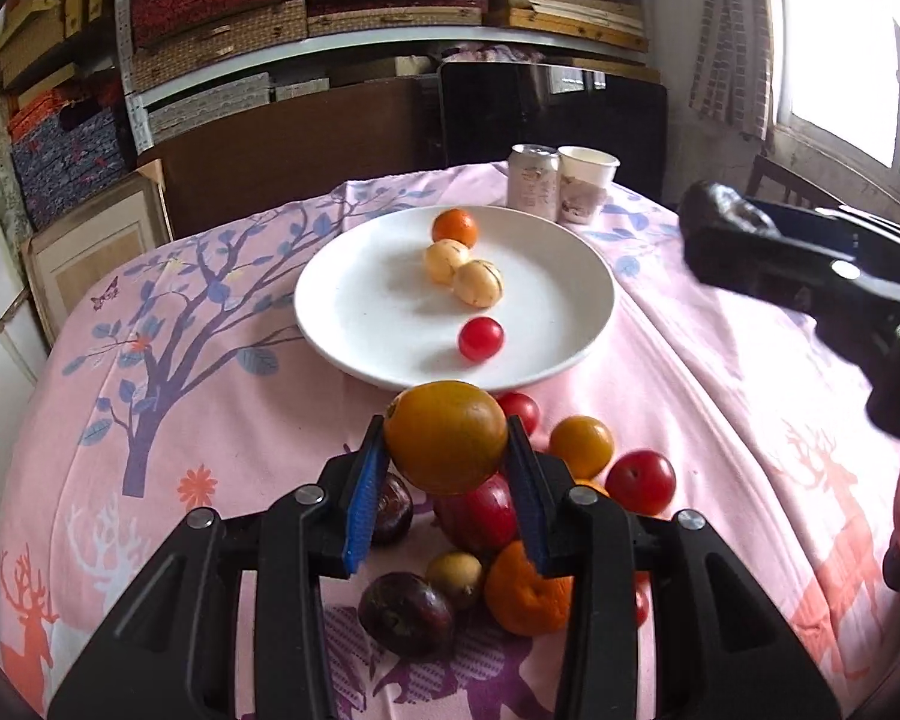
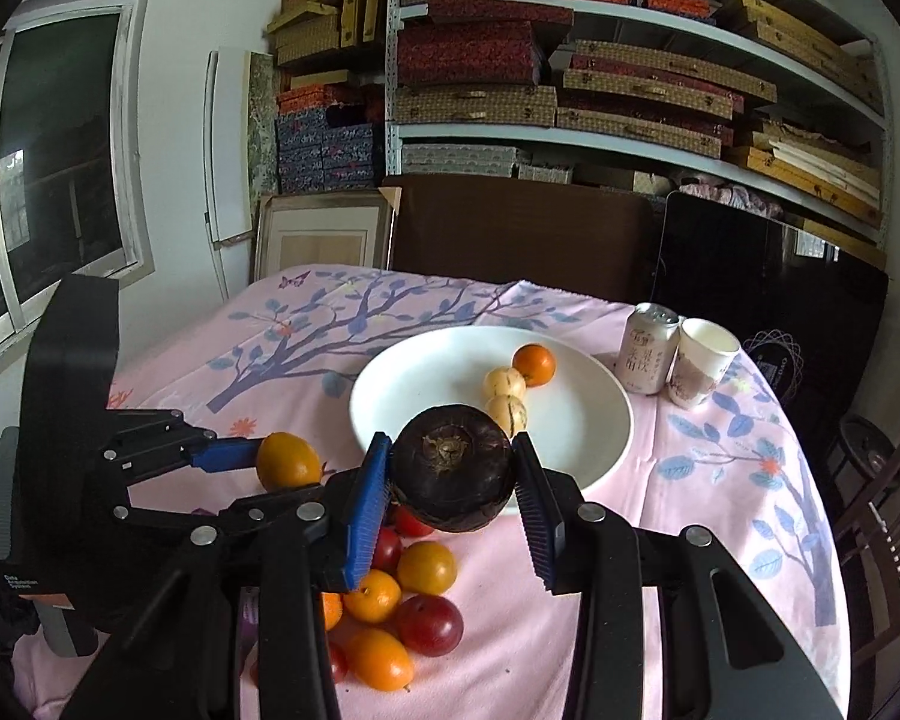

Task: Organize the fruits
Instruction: 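Carry both fruits over the white plate and release them onto it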

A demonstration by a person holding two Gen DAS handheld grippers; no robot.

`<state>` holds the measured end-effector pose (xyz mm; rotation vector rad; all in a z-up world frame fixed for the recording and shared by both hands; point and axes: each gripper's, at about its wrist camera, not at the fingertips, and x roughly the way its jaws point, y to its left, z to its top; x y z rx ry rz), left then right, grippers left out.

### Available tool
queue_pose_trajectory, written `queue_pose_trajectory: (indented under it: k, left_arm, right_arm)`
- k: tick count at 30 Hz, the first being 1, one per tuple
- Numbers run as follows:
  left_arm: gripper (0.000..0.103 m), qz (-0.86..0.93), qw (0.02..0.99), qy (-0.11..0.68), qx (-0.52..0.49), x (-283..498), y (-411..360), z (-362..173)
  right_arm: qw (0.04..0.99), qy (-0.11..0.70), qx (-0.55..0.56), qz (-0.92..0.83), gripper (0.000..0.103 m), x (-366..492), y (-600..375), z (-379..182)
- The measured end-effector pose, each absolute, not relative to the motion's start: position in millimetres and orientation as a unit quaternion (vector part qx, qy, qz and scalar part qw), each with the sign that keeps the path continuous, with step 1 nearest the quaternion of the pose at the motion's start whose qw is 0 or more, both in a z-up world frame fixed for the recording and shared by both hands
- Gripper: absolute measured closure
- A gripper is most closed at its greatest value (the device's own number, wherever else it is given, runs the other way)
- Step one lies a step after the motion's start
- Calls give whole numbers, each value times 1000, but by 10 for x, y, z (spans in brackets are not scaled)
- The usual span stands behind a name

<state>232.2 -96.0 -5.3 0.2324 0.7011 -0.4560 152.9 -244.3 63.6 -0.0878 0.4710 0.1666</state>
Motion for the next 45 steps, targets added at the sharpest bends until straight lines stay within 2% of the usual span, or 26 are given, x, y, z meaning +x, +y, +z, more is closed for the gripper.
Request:
queue_pose_trajectory:
  k: [13, 19, 25, 45]
  left_arm:
    - [66, -168, 935, 282, 133, 2555, -1111, 148]
    - [66, -162, 944, 276, 84, 2763, -1186, 220]
    - [66, -134, 952, 250, 115, 2836, -1294, 173]
    - [65, -119, 935, 311, 124, 3159, -1218, -158]
  right_arm:
    - [969, 233, -37, 73, 62, 1843, -2536, 657]
    - [967, 247, -22, 59, 62, 2072, -2634, 536]
    - [966, 256, 6, 48, 62, 2256, -2796, 413]
    - [944, 325, 9, 51, 61, 2579, -2752, -53]
